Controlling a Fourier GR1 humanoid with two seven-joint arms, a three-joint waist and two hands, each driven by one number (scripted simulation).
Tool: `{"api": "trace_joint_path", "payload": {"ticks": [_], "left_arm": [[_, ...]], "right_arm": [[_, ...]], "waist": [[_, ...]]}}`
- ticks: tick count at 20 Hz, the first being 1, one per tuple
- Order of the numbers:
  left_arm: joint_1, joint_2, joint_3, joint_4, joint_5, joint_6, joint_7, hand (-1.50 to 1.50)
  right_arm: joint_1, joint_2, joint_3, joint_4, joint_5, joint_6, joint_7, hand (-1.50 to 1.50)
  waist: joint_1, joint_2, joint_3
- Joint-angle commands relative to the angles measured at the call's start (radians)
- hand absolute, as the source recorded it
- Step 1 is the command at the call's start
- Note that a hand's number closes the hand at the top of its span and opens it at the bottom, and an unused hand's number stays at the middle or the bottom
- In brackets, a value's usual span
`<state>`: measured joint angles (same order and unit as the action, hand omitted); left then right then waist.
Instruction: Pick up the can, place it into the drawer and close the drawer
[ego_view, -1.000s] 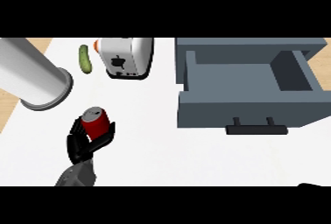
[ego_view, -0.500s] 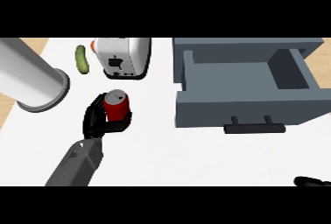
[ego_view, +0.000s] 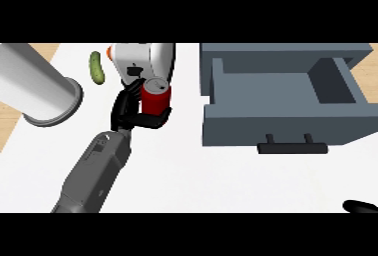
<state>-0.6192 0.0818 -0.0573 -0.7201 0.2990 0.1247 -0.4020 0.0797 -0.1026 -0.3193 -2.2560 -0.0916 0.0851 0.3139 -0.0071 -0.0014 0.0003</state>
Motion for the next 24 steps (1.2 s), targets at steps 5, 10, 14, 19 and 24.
{"api": "trace_joint_path", "payload": {"ticks": [5,10,14,19,24], "left_arm": [[-0.135,-0.054,-0.044,-0.172,-0.041,0.093,0.225,1.5],[-0.242,-0.049,-0.051,-0.298,-0.041,0.14,0.444,1.5],[-0.359,-0.054,-0.048,-0.288,-0.067,0.186,0.534,1.5],[-0.533,-0.081,-0.059,-0.207,-0.1,0.259,0.593,1.5],[-0.654,-0.081,-0.08,-0.076,-0.062,0.288,0.603,1.5]], "right_arm": [[-0.014,-0.018,-0.02,0.004,-0.004,0.004,0.006,-1.5],[0.029,0.001,-0.004,-0.064,-0.005,0.002,0.047,-1.5],[-0.034,-0.039,-0.032,-0.049,-0.028,-0.007,0.095,-1.5],[0.015,-0.013,-0.041,0.006,-0.031,0.026,-0.016,-1.5],[-0.006,-0.014,-0.029,0.042,-0.018,0.027,-0.031,-1.5]], "waist": [[0.002,0.0,0.0],[0.003,-0.003,0.0],[-0.001,0.0,0.0],[-0.015,0.002,0.001],[-0.024,0.006,0.001]]}}
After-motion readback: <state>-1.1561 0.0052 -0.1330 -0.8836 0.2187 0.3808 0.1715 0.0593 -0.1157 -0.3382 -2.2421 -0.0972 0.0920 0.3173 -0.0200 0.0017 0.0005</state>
